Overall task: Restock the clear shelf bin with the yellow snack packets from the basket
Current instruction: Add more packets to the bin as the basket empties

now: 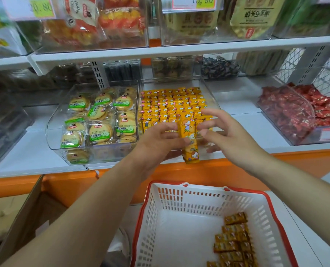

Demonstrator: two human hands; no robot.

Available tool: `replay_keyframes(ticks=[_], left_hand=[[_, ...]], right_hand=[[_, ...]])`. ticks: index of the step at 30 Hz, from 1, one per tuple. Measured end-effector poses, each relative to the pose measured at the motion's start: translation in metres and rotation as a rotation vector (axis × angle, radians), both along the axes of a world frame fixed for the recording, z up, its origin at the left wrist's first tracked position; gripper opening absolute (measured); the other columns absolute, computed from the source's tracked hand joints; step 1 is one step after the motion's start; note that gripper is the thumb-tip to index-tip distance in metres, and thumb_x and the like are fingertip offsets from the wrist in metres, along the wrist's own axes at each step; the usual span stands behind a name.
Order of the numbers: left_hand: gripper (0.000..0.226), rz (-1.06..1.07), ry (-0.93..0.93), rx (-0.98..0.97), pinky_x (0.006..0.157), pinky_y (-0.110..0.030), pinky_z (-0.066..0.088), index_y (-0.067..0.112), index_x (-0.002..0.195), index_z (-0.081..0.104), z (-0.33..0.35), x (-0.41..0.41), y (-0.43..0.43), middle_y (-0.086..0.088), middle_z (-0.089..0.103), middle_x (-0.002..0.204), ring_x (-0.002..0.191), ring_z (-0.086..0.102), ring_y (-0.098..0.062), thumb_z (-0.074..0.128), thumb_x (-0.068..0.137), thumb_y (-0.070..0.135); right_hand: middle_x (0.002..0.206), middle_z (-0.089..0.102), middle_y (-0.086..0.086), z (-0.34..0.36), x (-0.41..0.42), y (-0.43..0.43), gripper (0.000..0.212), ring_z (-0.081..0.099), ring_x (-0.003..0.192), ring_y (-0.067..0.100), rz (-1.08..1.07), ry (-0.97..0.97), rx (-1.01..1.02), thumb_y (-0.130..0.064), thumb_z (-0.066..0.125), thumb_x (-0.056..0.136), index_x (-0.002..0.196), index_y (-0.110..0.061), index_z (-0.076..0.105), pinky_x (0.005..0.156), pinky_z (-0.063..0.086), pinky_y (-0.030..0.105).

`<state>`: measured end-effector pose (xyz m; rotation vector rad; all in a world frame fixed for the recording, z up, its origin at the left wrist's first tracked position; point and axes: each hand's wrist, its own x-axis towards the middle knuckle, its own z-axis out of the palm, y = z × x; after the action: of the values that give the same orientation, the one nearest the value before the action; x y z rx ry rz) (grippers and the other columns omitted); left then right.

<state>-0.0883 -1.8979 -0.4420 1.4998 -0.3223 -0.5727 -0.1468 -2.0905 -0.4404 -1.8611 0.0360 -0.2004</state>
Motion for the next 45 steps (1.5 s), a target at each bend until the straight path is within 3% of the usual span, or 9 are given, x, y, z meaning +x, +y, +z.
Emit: replay_keyframes(ticks=[4, 11, 18, 22, 26, 34, 38, 41, 45], left_hand=[[0.037, 0.004, -0.101, 0.028, 0.082, -0.032, 0.06, 0.043, 0.082, 0.079, -0.002, 0.002, -0.002, 0.012, 0.078, 0.089, 0.09, 0.076, -0.013, 0.078, 0.086, 0.006], [0.033, 0.151, -0.292, 0.077, 0.073, -0.026, 0.062, 0.023, 0.113, 0.069, 0.004, 0.014, 0.004, 0.002, 0.076, 0.102, 0.088, 0.075, -0.014, 0.081, 0.084, 0.011], [0.058, 0.518, -0.571, 0.605, 0.082, -0.038, 0.057, 0.024, 0.127, 0.055, -0.012, 0.042, 0.034, 0.006, 0.06, 0.113, 0.1, 0.06, -0.016, 0.084, 0.08, 0.039], [0.071, 0.454, -0.546, 0.906, 0.084, -0.042, 0.056, 0.022, 0.134, 0.048, -0.025, 0.048, 0.047, 0.002, 0.061, 0.121, 0.104, 0.061, -0.021, 0.079, 0.079, 0.055], [0.055, 0.377, -0.505, 1.043, 0.073, -0.041, 0.059, 0.028, 0.115, 0.047, -0.035, 0.047, 0.046, 0.007, 0.067, 0.098, 0.086, 0.066, -0.02, 0.075, 0.08, 0.059], [0.047, 0.389, -0.491, 1.041, 0.077, -0.047, 0.06, 0.031, 0.105, 0.044, -0.028, 0.044, 0.043, 0.014, 0.059, 0.081, 0.083, 0.066, -0.02, 0.077, 0.081, 0.054], [0.059, 0.423, -0.52, 0.943, 0.078, -0.047, 0.061, 0.022, 0.13, 0.05, -0.009, 0.04, 0.047, 0.001, 0.067, 0.105, 0.091, 0.068, -0.024, 0.076, 0.084, 0.049], [0.052, 0.412, -0.677, 0.853, 0.074, -0.037, 0.058, 0.025, 0.126, 0.055, 0.001, 0.023, 0.046, 0.01, 0.061, 0.105, 0.09, 0.062, -0.014, 0.077, 0.084, 0.047], [0.036, 0.043, -0.703, 0.886, 0.075, -0.031, 0.052, 0.03, 0.114, 0.061, -0.026, -0.017, 0.021, 0.014, 0.062, 0.101, 0.09, 0.061, -0.011, 0.076, 0.084, 0.043]], right_hand=[[0.095, 0.066, -0.016, 0.003, 0.014, 0.007, 0.041, 0.065, 0.094, 0.008, 0.056, -0.039, -0.047, -0.029, 0.056, 0.1, 0.138, -0.044, 0.05, 0.082, 0.055, 0.034], [0.092, 0.06, 0.0, 0.025, 0.048, 0.011, 0.034, 0.059, 0.073, 0.018, 0.172, -0.186, -0.2, -0.022, 0.071, 0.09, 0.119, -0.036, 0.06, 0.068, 0.049, 0.024], [0.1, 0.061, -0.002, -0.001, 0.106, 0.003, 0.026, 0.063, 0.08, 0.02, -0.037, -0.149, -0.434, -0.02, 0.074, 0.087, 0.103, -0.028, 0.055, 0.074, 0.052, 0.036], [0.1, 0.061, -0.005, -0.027, 0.123, 0.001, 0.027, 0.057, 0.076, 0.013, -0.017, -0.029, -0.66, -0.022, 0.076, 0.085, 0.1, -0.033, 0.056, 0.071, 0.046, 0.03], [0.112, 0.066, 0.001, -0.037, 0.132, 0.001, 0.029, 0.061, 0.098, 0.02, -0.057, 0.036, -0.838, -0.027, 0.081, 0.081, 0.106, -0.025, 0.068, 0.086, 0.054, 0.039], [0.127, 0.054, 0.005, -0.032, 0.122, 0.006, 0.044, 0.054, 0.117, 0.025, -0.089, 0.038, -0.956, -0.033, 0.078, 0.082, 0.123, -0.025, 0.065, 0.096, 0.05, 0.039], [0.106, 0.058, -0.007, -0.014, 0.08, 0.004, 0.025, 0.056, 0.088, 0.009, -0.12, -0.114, -0.794, -0.035, 0.077, 0.081, 0.103, -0.029, 0.068, 0.08, 0.047, 0.028], [0.089, 0.064, -0.011, -0.016, 0.031, -0.006, 0.017, 0.057, 0.071, 0.0, -0.01, -0.106, -0.638, -0.025, 0.08, 0.077, 0.086, -0.032, 0.067, 0.069, 0.047, 0.022], [0.084, 0.07, -0.008, -0.059, -0.023, -0.033, 0.012, 0.061, 0.069, -0.001, 0.097, 0.082, -0.645, -0.023, 0.079, 0.078, 0.084, -0.028, 0.07, 0.062, 0.042, 0.008]])
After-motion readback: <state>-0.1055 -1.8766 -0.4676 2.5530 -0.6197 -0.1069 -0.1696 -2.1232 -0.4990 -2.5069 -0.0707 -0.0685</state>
